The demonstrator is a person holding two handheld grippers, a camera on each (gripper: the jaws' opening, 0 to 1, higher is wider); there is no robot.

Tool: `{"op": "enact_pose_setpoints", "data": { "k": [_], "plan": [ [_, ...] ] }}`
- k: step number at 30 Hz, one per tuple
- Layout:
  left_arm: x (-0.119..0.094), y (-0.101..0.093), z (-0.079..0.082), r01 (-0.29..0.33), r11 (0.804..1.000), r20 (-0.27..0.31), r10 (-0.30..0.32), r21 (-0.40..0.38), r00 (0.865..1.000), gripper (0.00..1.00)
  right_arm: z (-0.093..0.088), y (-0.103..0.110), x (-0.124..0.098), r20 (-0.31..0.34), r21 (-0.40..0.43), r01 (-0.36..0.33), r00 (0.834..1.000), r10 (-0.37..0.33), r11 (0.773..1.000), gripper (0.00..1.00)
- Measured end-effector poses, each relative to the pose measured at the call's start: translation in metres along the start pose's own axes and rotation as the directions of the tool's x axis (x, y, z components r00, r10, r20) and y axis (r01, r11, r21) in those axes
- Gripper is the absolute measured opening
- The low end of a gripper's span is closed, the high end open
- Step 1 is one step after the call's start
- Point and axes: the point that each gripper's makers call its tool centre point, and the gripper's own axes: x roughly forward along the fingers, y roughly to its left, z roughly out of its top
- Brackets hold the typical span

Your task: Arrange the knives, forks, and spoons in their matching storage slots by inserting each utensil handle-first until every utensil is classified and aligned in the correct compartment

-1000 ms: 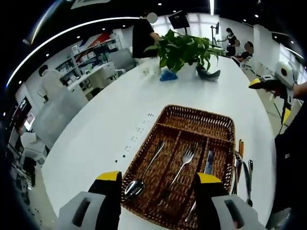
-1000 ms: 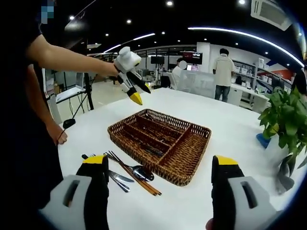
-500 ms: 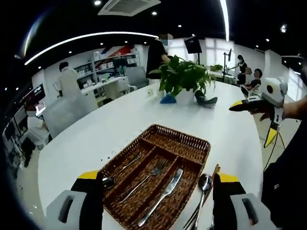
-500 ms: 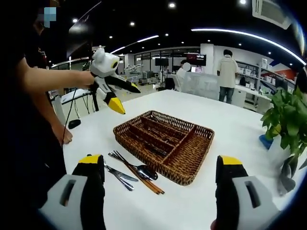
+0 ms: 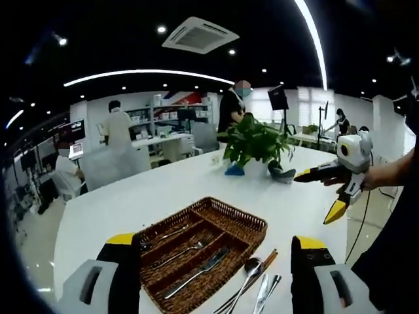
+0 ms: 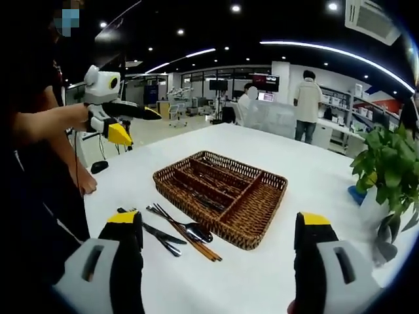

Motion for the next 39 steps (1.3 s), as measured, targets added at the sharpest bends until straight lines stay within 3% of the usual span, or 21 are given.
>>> {"op": "enact_pose_setpoints", "data": {
  "k": [8,14,20,34,39],
  "plan": [
    [-0.035,-0.017,-0.021,-0.08,0.996,-0.012,0.08,0.034,0.997,1.0,-0.004,-0.003,-0.006,-0.008,-0.02,0.01,1.0,-0.011,1.0,0.94],
    [-0.049,-0.034,-0.037,-0.088,0.996,-0.013,0.088,-0.031,0.996,1.0,-0.009,0.004,-0.007,-0.027,-0.032,-0.014,1.0,0.014,0.999,0.93],
    [-0.051,-0.04,-0.054,-0.08,0.995,-0.065,0.077,-0.051,0.995,1.0,-0.008,0.01,-0.012,-0.025,-0.025,-0.018,1.0,0.017,1.0,0.95],
    [-0.041,-0.05,-0.061,-0.019,0.999,-0.108,0.014,-0.044,0.994,1.0,-0.025,0.02,-0.033,-0.045,0.026,0.013,0.999,-0.012,1.0,0.99],
    [-0.042,-0.053,-0.068,-0.012,0.999,-0.16,0.005,-0.042,0.987,1.0,-0.029,0.022,-0.035,-0.074,0.02,0.013,0.997,-0.012,1.0,0.99]
  ]
}}
